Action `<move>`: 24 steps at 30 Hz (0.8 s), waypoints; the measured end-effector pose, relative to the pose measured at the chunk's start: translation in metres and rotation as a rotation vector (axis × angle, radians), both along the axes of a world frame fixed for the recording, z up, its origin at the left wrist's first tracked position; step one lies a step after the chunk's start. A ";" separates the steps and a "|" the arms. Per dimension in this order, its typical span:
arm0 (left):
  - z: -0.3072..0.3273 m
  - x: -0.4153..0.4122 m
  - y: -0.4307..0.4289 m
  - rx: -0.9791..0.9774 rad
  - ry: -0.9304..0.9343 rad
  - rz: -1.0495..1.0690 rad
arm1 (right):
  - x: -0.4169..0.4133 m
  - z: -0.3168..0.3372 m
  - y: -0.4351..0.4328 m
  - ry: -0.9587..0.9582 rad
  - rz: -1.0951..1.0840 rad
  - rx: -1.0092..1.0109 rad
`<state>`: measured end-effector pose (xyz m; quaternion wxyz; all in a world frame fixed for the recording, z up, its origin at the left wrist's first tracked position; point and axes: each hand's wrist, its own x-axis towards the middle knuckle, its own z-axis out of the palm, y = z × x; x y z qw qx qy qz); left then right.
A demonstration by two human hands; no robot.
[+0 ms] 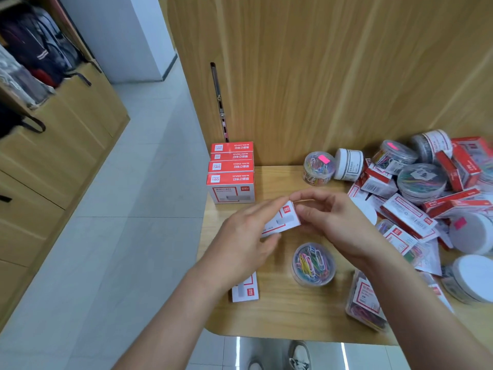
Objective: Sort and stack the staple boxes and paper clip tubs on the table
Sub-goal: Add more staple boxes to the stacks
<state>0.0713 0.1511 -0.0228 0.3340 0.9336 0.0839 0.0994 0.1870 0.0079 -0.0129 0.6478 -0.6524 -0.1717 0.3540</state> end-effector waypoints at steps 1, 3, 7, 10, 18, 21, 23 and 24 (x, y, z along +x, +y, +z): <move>-0.001 0.001 -0.001 0.001 -0.004 0.006 | -0.001 0.000 0.001 0.005 0.017 -0.006; -0.004 0.003 -0.003 0.033 -0.015 0.012 | -0.001 -0.003 0.002 -0.103 0.047 -0.076; -0.011 -0.001 0.000 0.056 -0.001 0.057 | 0.001 -0.011 0.006 -0.532 0.118 -0.338; -0.005 -0.023 0.010 0.045 0.036 0.140 | 0.001 -0.015 0.006 -0.761 0.189 -0.484; -0.012 -0.060 0.008 0.157 0.378 0.066 | 0.000 -0.011 0.008 -0.849 0.216 -0.565; -0.011 -0.052 0.005 0.025 0.297 0.160 | 0.001 -0.014 0.009 -0.779 0.206 -0.534; -0.011 -0.041 0.003 -0.204 0.199 0.228 | 0.001 -0.016 0.011 -0.733 0.180 -0.506; -0.012 -0.035 0.001 -0.339 0.130 0.264 | 0.000 -0.016 0.012 -0.722 0.167 -0.502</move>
